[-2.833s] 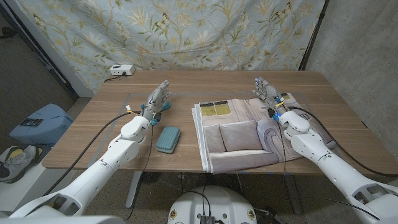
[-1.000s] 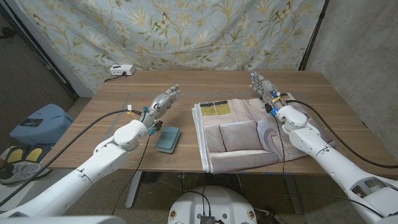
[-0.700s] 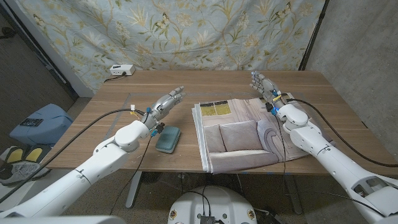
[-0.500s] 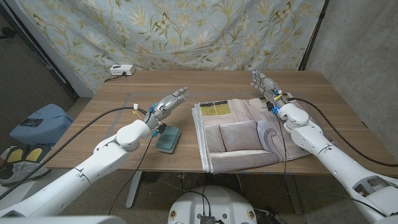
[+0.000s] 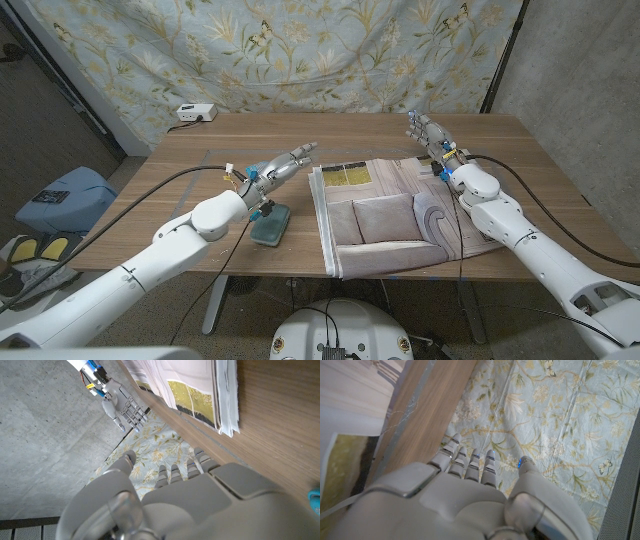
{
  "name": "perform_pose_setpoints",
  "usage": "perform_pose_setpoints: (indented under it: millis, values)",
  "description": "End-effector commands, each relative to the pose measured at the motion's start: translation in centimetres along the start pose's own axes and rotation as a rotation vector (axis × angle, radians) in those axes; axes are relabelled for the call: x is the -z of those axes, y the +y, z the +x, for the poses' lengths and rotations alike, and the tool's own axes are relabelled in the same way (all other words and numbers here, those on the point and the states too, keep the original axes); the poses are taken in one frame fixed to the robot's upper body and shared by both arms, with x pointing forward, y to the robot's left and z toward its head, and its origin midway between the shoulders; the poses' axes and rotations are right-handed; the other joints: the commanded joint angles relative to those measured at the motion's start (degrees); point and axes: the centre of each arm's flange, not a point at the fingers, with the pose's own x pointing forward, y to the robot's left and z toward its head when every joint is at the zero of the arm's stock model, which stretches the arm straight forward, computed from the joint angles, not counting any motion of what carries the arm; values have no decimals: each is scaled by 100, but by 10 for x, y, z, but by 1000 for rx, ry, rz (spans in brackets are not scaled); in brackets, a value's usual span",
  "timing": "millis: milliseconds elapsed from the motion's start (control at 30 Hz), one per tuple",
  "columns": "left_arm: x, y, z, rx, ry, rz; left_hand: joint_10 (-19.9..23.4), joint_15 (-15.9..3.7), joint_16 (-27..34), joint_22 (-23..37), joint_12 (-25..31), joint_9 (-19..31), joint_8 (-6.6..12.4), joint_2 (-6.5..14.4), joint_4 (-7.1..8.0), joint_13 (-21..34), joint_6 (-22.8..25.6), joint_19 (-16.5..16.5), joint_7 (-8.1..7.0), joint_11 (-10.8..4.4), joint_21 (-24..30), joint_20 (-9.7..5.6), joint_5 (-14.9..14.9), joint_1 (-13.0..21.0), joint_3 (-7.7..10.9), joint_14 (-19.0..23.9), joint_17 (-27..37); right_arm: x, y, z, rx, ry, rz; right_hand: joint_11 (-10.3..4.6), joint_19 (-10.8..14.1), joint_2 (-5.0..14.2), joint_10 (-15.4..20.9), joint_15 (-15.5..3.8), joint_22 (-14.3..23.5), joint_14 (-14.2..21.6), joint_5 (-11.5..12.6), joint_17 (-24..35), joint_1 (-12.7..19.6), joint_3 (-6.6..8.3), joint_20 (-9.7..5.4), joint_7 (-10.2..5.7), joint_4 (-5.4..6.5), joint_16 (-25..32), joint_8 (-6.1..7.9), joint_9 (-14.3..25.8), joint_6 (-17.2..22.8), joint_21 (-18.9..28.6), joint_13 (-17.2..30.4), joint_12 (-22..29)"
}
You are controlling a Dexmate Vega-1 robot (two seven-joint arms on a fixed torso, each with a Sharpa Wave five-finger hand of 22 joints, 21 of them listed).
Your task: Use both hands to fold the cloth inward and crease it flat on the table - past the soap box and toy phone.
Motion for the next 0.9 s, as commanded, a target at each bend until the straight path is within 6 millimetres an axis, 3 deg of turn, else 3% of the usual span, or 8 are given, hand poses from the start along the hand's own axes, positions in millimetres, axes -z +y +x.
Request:
perform_pose_setpoints:
  millis: [33, 367, 900]
  values:
    - [-13, -16, -9, 40, -15, 55, -2, -10, 4, 14, 10, 26, 14, -11, -42, 18, 18, 34, 0, -12, -15, 2, 56, 39, 22, -5, 17, -3, -4, 4, 0, 12, -43, 3, -28, -13, 0, 14, 11, 6, 17, -1, 24, 19, 22, -19, -17, 41, 21, 31, 26, 33, 29, 37]
    - [-26, -29, -20, 99, -6, 163, -60, -10, -6, 14, -12, 26, -22, -11, -63, 19, -93, 15, -32, -27, -27, 14, 57, 44, -2, -44, 19, -8, -5, 3, 3, 16, -89, 49, -63, -130, 12, 57, 12, -8, 11, 6, -163, -88, 69, 19, 53, 48, 24, 38, 29, 27, 29, 48]
    - [-35, -48, -27, 205, -3, 206, -125, 40, -25, 16, -26, 26, -4, -22, -85, 21, -101, -52, -41, -31, -56, 26, 53, 26, -66, -146, 23, -13, -21, -12, 14, 62, -157, 17, -208, -166, 5, 41, 11, -33, 30, -4, -249, -119, 52, 10, 69, 39, 20, 36, 18, -14, 28, 49]
